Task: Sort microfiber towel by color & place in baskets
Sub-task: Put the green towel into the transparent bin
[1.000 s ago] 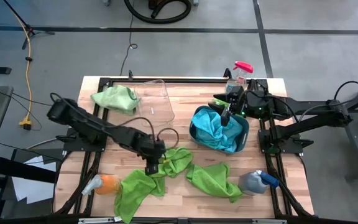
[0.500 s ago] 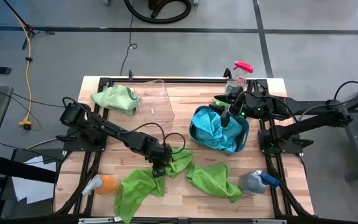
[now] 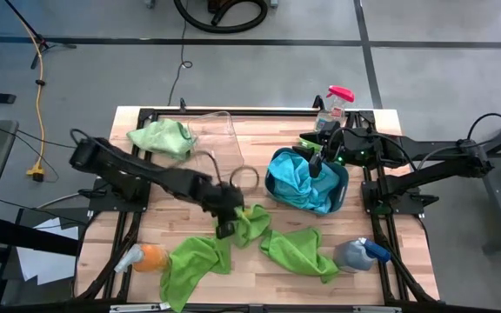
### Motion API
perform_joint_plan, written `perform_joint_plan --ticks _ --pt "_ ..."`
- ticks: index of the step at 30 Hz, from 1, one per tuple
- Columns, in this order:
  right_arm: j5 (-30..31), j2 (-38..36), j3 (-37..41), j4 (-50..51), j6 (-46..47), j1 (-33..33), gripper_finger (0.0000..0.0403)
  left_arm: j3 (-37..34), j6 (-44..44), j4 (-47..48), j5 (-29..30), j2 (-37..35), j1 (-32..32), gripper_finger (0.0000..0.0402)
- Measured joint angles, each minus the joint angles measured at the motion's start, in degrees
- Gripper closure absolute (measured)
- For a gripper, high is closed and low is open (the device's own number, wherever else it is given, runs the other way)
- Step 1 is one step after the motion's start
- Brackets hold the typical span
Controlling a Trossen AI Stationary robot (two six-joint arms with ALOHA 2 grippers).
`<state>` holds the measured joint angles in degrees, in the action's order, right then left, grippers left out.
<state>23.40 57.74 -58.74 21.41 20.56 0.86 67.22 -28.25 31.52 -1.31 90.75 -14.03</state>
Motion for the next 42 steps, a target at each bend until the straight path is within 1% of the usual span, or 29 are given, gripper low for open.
perform_joint_plan --ticks 4,7,10,15,20,24,29,37,42 --pt "0.0 0.0 0.0 0.0 0.1 0.0 0.0163 4.3 3.7 2.7 0.1 -7.6 0.9 0.0401" --pt "0.0 0.0 0.0 0.0 0.3 0.0 0.0163 9.0 4.6 8.8 0.7 -11.9 1.4 0.0401" --pt "0.0 0.0 0.0 -0.1 0.3 0.0 0.0163 14.6 5.8 14.9 3.6 -14.3 1.4 0.0401" --pt "0.0 0.0 0.0 -0.1 0.4 0.0 0.0163 25.1 10.8 20.2 8.2 -15.1 1.1 0.0401" --pt "0.0 0.0 0.0 -0.3 1.3 0.0 0.0163 33.8 18.9 20.2 13.7 -15.2 1.9 0.0402" --pt "0.0 0.0 0.0 -0.3 2.5 0.0 0.0163 38.4 23.6 19.0 14.1 -15.2 4.8 0.0401" --pt "0.0 0.0 0.0 -0.2 2.0 0.0 0.0163 40.5 26.8 17.6 14.0 -15.2 6.1 0.0401" --pt "0.0 0.0 0.0 0.1 2.5 0.0 0.0163 40.6 27.1 19.9 14.1 -15.1 6.2 0.0401" --pt "0.0 0.0 0.0 0.4 2.5 0.0 0.0163 40.6 31.5 23.7 18.5 -15.8 9.6 0.0401"
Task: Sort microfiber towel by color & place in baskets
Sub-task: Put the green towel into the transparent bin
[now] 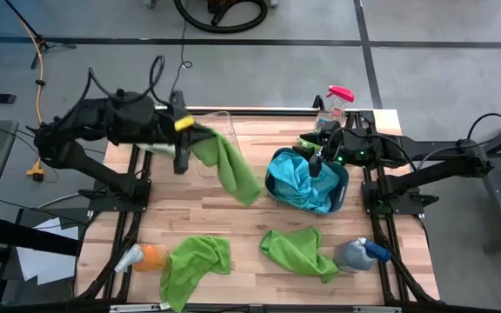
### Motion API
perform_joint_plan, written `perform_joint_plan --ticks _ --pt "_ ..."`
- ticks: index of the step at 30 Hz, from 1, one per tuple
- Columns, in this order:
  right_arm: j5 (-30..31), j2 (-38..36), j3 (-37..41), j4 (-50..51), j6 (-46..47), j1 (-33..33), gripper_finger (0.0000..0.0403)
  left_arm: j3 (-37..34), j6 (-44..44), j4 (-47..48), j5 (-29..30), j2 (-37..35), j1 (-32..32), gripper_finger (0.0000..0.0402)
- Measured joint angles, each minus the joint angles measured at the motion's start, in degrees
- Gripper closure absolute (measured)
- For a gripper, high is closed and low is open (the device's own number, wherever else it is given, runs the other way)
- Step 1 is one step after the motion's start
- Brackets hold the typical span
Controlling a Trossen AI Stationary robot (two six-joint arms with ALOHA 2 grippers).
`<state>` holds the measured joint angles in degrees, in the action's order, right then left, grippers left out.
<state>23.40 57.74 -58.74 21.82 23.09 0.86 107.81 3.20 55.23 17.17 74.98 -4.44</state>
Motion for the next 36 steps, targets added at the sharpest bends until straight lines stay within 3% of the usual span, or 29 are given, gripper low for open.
perform_joint_plan --ticks 5,14,21,27,36 --pt "0.0 0.0 0.0 1.0 1.8 0.0 0.0163 0.1 4.8 1.7 -1.7 -0.9 8.3 0.0401" --pt "0.0 0.0 0.0 4.8 6.9 0.1 0.0163 0.1 17.1 3.8 -15.8 0.0 26.9 0.0401" --pt "0.0 0.0 0.0 5.9 9.3 1.8 0.0163 0.0 25.4 12.9 -17.2 2.7 38.5 0.0401" --pt "0.0 0.0 0.0 6.4 9.5 2.7 0.0163 0.0 27.7 15.3 -19.6 4.7 42.4 0.0401" --pt "0.3 0.0 0.0 6.7 9.3 2.7 0.0163 -0.2 29.1 18.6 -18.5 5.5 41.1 0.0401"
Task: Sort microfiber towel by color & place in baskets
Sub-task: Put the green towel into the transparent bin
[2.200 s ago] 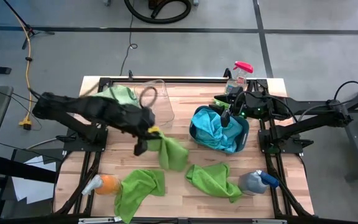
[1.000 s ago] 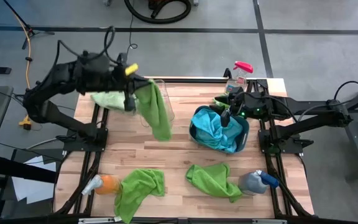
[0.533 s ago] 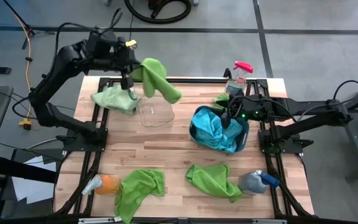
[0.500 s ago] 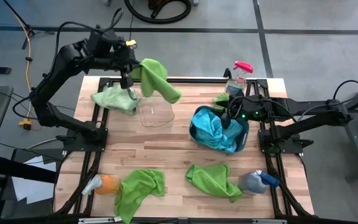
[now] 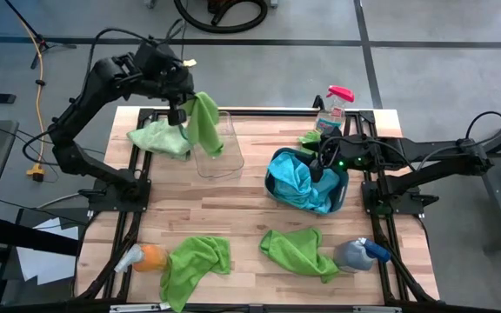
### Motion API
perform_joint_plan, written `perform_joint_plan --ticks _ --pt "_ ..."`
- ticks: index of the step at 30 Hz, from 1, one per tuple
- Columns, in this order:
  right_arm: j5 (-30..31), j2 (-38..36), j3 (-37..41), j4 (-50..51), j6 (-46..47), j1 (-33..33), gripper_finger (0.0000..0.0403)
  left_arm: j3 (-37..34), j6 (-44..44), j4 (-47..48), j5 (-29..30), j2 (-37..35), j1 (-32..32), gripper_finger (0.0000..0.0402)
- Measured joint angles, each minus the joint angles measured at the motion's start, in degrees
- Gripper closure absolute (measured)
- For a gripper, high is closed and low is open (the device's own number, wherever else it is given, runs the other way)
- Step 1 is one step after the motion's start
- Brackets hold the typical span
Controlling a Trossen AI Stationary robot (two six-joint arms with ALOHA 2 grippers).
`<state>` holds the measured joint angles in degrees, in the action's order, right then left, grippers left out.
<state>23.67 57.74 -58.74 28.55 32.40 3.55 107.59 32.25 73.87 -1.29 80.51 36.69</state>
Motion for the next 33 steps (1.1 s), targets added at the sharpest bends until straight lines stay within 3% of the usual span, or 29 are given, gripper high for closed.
perform_joint_plan --ticks 6,21,28,33 --pt "0.2 0.0 0.0 0.0 -1.4 -0.1 0.0163 -6.4 -0.4 -2.7 -3.8 -0.1 -2.3 0.0401" --pt "0.2 0.0 0.0 1.8 -1.3 -0.1 0.0163 -38.4 -13.5 -20.6 -4.0 0.0 -7.4 0.0401" --pt "0.2 0.0 0.0 1.9 -1.3 -0.1 0.0163 -40.4 -10.1 -29.8 -3.7 0.9 -7.7 0.0401" --pt "0.2 0.0 0.0 2.1 0.2 -0.1 0.0163 -40.4 -9.0 -33.3 -3.6 5.7 -6.6 0.0401"
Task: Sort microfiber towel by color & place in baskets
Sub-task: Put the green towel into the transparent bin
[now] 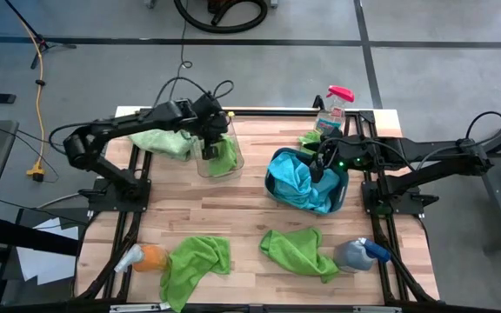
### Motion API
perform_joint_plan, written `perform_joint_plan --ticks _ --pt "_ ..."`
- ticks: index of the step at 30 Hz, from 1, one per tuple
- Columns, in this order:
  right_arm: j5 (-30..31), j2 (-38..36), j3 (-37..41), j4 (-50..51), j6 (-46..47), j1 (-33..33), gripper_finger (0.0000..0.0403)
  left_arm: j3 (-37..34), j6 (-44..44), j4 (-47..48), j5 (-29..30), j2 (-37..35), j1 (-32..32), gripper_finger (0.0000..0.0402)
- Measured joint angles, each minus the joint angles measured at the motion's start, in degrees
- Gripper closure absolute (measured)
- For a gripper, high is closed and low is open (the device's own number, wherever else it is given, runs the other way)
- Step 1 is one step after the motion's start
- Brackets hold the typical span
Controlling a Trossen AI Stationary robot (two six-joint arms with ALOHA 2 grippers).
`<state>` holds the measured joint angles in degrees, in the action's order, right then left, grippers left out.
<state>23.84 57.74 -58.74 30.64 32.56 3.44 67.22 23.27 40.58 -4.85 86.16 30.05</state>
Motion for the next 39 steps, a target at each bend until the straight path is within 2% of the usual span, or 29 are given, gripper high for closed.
perform_joint_plan --ticks 10,16,24,28,32,39 --pt "0.0 0.0 0.0 0.0 2.4 0.0 0.0163 0.0 -2.2 0.5 6.5 13.2 -0.1 0.0393" --pt "0.1 0.1 0.0 0.0 3.7 0.0 0.0163 0.0 -5.2 0.3 6.7 16.7 -0.1 0.0346" --pt "0.2 0.1 0.0 0.0 4.7 0.0 0.0163 0.7 -7.1 2.1 4.4 15.1 -0.1 0.0232" --pt "0.2 0.1 0.0 0.0 4.7 0.0 0.0163 3.4 -7.2 5.3 3.8 13.2 -0.1 0.0191" --pt "0.2 0.1 0.0 0.0 4.6 0.0 0.0163 7.1 -7.2 8.9 3.9 10.8 -0.1 0.0175" --pt "0.2 0.1 0.0 0.0 4.5 0.0 0.0163 11.9 -9.4 9.7 3.9 3.3 -0.1 0.0174"
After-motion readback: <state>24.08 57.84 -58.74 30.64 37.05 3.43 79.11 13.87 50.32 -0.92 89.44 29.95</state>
